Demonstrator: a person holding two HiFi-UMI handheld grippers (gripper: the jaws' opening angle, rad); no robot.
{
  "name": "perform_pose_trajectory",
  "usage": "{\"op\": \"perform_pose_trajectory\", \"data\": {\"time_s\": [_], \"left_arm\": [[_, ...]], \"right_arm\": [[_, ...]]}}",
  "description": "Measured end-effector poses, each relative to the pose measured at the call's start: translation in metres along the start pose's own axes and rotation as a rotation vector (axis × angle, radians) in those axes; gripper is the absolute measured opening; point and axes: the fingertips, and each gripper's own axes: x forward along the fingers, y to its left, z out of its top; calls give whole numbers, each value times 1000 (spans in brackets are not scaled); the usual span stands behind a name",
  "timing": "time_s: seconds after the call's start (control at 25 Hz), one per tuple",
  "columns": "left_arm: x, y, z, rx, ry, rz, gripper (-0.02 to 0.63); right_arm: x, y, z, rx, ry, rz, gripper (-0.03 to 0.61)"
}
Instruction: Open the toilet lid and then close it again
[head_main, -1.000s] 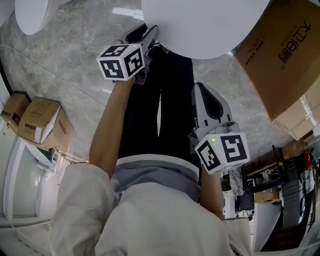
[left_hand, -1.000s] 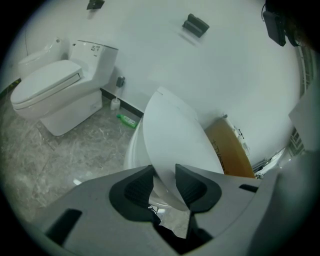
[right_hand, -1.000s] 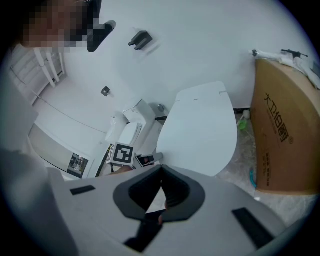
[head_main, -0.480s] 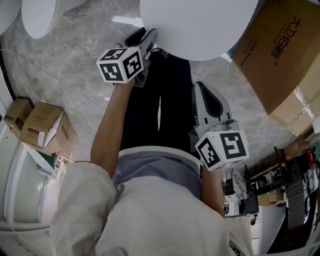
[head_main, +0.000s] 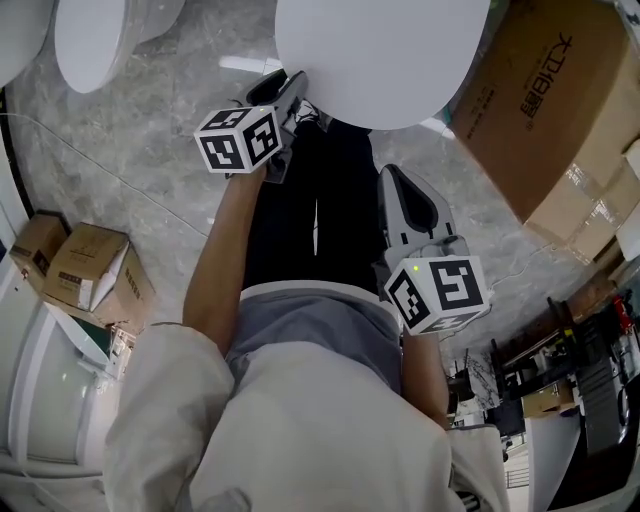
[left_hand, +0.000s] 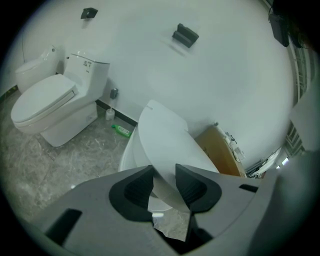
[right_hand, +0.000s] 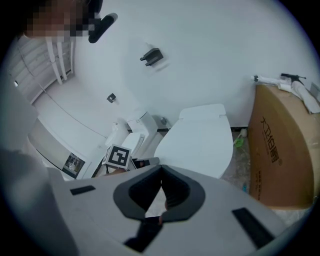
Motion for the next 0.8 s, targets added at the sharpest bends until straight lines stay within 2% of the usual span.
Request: {"op": "perform_pose_trajectory", "data": {"time_s": [0.32, 0.8], "left_arm": [[-9, -17, 20, 5, -19, -18, 133], [-24, -35, 48, 21, -54, -13, 133]], "right_arm": [[-18, -8, 22, -21, -36, -24, 11], [-42, 1, 54, -59, -98, -1, 11]]}}
